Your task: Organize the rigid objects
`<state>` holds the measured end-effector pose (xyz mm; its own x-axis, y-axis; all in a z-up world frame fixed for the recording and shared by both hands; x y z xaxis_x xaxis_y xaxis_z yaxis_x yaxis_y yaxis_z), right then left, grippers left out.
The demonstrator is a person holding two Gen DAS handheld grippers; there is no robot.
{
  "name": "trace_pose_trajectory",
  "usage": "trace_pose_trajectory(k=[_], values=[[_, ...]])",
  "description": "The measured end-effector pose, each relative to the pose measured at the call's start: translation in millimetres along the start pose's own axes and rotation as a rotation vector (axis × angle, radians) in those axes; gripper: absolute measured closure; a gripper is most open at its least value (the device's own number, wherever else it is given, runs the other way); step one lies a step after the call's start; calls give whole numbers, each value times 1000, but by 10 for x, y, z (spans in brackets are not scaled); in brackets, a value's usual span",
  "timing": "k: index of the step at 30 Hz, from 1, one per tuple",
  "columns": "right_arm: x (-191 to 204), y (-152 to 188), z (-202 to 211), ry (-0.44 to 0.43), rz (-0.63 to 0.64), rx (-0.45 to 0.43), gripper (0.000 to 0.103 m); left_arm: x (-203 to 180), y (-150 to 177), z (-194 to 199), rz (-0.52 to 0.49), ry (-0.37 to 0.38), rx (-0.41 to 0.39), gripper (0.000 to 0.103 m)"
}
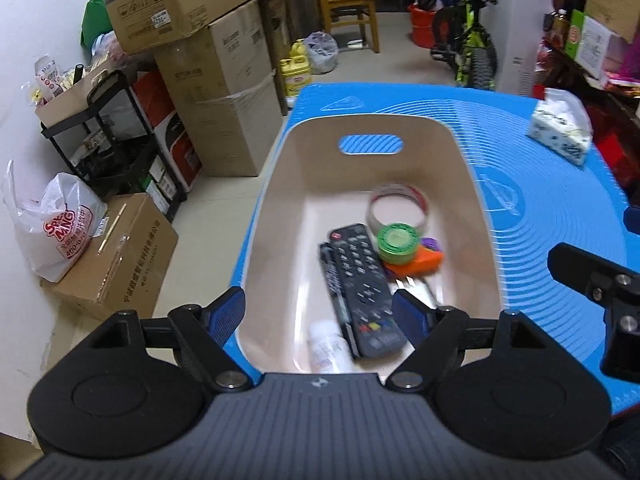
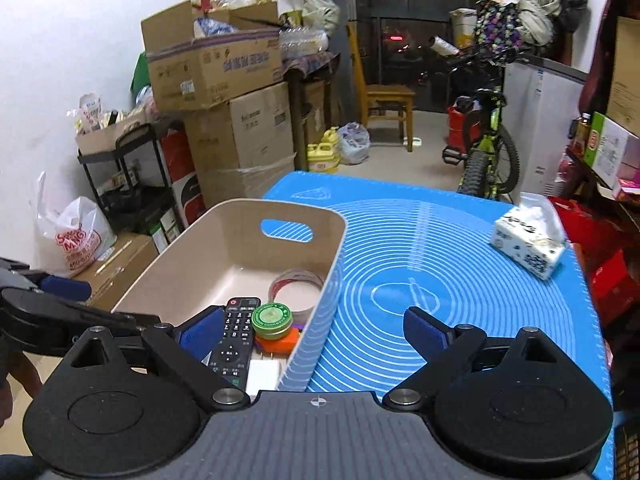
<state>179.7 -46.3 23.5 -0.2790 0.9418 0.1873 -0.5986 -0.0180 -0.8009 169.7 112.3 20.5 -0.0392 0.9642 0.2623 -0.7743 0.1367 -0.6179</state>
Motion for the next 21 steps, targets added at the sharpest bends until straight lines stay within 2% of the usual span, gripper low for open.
trace_pose_trajectory(k=[7,13,18,21], values=[[-122,181,594,43,-27,-18,7,-227,200,519,-51,16,-55,22],[-238,404,1057,84,-56,-24,7,-416,472,893,-43,6,-103,18],[-292,637,1385,126,-54,-27,7,-535,686,1090,-24,11,-112,18],[-339,793,1558,141,-70,-27,7,-633,829,1169,-50,22,-110,18]])
Point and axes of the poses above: each gripper's, at about its wrist camera, not at the fingertips, and z roughly against the way its jaws point, x to its left, y to its underside, the point moved 4 cm from there along -z, roughly the way its jaws point, and after that the axes turned 8 degrees about -y, right-handed, at the moved point
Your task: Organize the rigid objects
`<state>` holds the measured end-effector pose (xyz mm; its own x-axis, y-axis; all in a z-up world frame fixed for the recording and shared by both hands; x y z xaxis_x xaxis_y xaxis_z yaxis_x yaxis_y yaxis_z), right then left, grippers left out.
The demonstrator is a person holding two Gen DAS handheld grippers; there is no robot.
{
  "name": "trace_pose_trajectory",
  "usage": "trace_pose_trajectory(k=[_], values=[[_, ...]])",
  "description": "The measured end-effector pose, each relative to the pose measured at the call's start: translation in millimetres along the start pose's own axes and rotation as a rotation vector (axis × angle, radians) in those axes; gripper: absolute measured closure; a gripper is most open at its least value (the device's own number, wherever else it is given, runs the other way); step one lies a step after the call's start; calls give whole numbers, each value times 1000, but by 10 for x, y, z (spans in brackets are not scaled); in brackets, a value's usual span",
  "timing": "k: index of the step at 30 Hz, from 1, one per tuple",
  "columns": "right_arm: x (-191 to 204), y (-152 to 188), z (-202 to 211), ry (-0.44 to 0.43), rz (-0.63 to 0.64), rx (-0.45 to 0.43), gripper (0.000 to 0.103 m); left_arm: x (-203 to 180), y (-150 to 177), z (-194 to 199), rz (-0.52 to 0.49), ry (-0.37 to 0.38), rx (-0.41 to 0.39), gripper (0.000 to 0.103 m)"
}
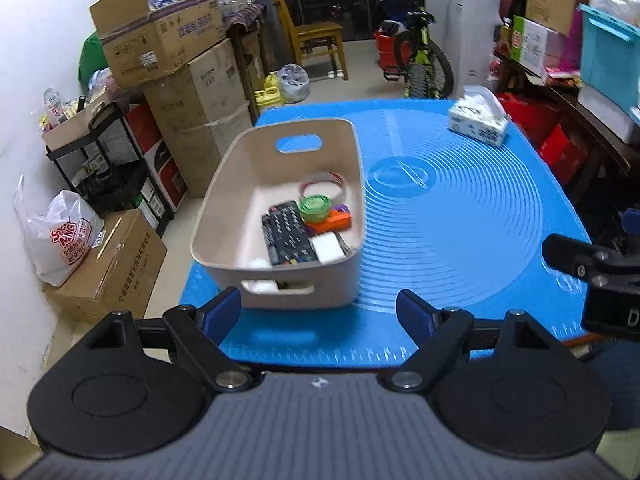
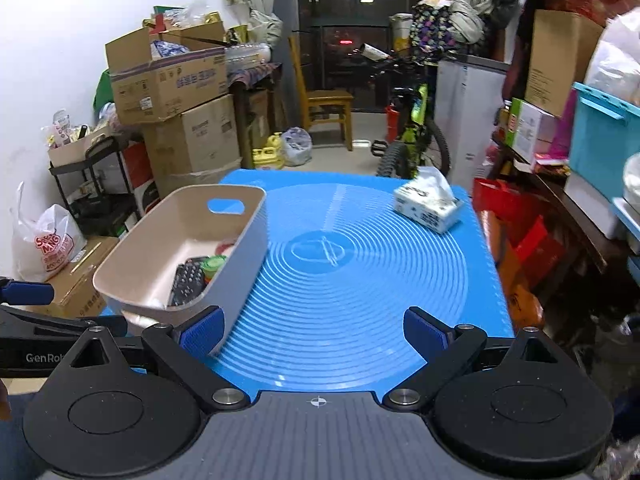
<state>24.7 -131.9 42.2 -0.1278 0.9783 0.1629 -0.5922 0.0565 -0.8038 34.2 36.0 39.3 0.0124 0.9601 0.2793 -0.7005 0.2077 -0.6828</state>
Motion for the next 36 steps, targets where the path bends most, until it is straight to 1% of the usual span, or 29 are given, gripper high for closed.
trace_pose_trajectory(k=[3,5,9,14,17,19,23,26,34,36], values=[[-77,151,143,6,-32,-3,7,-99,139,103,-29,12,-19,18],[-107,246,219,10,-47,-6,7,-140,230,161,-26,11,-30,18],[-133,440,323,18,-64,0,7,-218,398,250,-15,37,-34,18],[-106,671,467,30,-55,-10,7,-306,575,365,-29,29,-65,18],[-110,778,531,30,-67,-15,7,-335,674,420,-18,31,-78,18],[-111,822,575,32,-67,-24,7,-345,733,445,-3,36,-82,18],[-92,897,693,35,-56,-69,7,-372,817,503,2,26,-113,18],[-84,942,768,32,-54,-97,7,-381,861,537,7,30,-123,18],[-88,1037,846,23,-47,-101,7,-378,918,581,19,34,-132,18],[-91,1050,852,21,-50,-102,7,-377,922,584,22,46,-131,18]])
Point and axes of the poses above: each gripper's, at about its wrist camera, not at the fingertips, and z roughly against the way its jaws point, x to its left, y to its underside, the point moved 4 cm from there along -z, roughly the way its jaws point, and after that the axes turned 8 degrees about -y, right-handed, at the moved point
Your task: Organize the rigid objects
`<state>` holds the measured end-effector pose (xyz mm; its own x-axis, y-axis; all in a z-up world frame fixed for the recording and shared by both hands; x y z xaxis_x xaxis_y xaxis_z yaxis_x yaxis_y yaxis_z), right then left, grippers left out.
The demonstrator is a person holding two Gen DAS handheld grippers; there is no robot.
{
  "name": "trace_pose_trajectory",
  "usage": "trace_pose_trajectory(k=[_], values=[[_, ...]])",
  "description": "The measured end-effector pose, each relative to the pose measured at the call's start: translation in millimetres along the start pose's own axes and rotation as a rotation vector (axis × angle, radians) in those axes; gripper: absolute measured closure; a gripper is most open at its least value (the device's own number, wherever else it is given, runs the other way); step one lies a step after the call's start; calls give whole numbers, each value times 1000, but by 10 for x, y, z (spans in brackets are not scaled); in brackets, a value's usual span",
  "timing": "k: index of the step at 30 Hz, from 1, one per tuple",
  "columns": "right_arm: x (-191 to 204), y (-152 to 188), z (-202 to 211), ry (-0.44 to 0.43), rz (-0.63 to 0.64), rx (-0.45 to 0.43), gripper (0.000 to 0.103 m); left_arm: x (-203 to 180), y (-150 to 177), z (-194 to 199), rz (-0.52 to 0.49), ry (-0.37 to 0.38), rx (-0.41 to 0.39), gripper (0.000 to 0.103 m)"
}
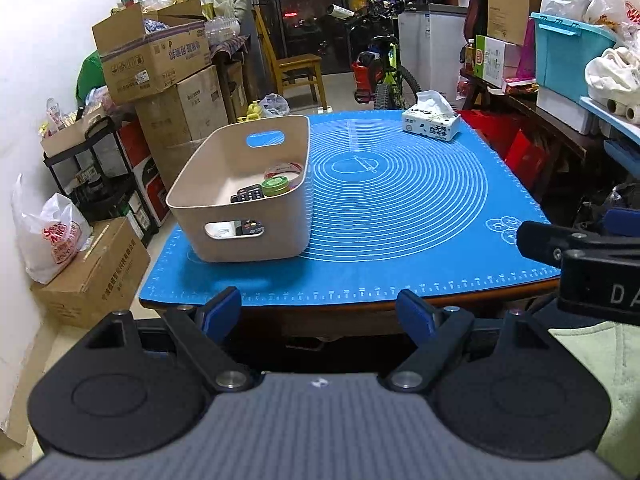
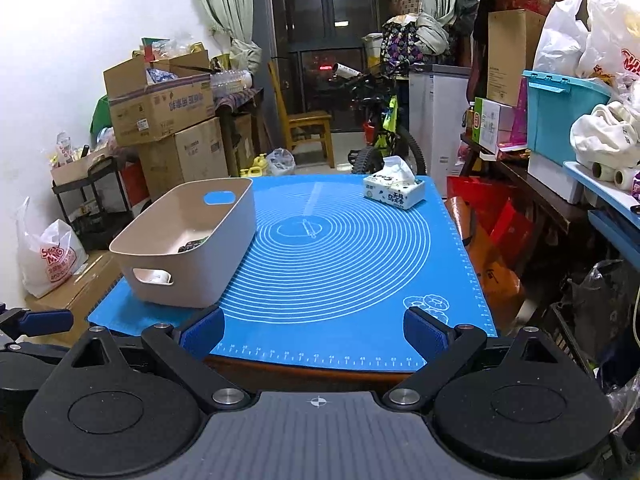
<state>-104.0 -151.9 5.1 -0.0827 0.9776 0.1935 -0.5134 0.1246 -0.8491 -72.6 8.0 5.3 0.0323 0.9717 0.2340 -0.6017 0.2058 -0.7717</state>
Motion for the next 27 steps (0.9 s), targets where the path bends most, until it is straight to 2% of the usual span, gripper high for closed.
trace_pose_trajectory(k=[27], values=[[-38,51,39,-2,-26,12,7,12,-13,27,8,1,-11,18]])
Point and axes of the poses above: each gripper's, at about its wrist camera, not at the fingertips, and z roughly against the way its jaws point, x to its left, y to its underside, the point moved 4 cm from there along -z, roughly the way its jaws point, and after that the axes turned 8 degrees about -y, right-handed, at the moved point
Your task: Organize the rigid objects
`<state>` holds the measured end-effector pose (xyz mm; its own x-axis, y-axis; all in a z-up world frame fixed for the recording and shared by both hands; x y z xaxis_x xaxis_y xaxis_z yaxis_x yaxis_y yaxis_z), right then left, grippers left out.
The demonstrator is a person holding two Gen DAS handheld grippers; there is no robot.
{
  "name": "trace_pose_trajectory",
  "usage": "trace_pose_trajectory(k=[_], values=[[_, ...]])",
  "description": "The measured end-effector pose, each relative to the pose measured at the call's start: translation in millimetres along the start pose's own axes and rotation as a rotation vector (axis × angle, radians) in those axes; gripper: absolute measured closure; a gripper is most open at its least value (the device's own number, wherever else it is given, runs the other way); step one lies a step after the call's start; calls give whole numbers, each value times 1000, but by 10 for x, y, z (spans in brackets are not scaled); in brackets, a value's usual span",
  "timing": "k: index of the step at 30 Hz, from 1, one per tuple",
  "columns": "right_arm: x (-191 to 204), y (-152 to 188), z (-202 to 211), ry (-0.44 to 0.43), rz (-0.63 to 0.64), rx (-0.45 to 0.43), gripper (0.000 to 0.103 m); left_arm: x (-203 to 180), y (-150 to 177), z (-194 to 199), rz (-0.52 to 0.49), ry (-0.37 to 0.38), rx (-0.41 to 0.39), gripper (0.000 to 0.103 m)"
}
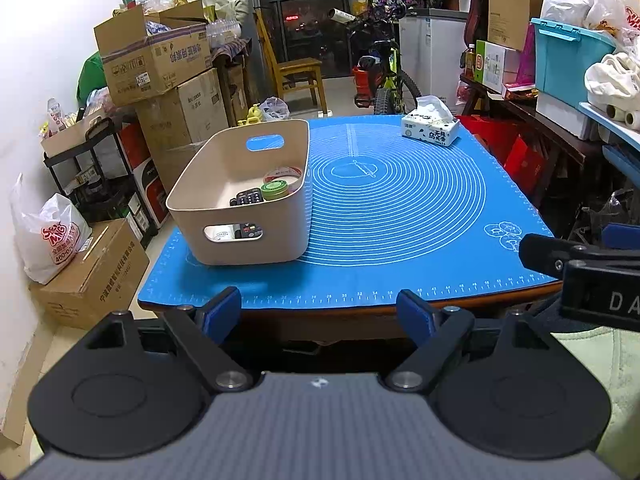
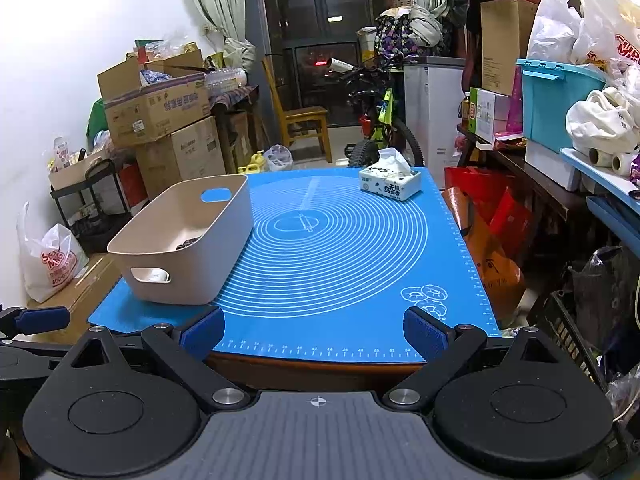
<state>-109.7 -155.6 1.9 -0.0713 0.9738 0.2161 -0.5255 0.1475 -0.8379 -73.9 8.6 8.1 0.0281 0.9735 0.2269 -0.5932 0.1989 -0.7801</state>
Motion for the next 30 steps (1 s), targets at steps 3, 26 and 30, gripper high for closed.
trace_pose_trajectory(k=[3,26,30], values=[[-1,2,2,0,0,0,7,14,8,3,0,1,1,18],[-28,12,1,5,-10,-1,7,44,4,12,6,-7,1,18],[-31,14,-1,5,-10,-1,7,45,5,11,6,-6,1,18]])
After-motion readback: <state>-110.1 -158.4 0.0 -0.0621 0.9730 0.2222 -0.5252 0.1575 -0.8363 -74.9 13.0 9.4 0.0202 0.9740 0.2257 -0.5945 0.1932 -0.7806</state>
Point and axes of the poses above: each gripper's, at about its wrist camera, not at the fingertips, and z roughly against the way its jaws point, x to its left, y to its underside, the point moved 4 cm from there along -z, roughly the way its jaws point, and after that the axes turned 8 degrees about -y, right-handed, at the moved point
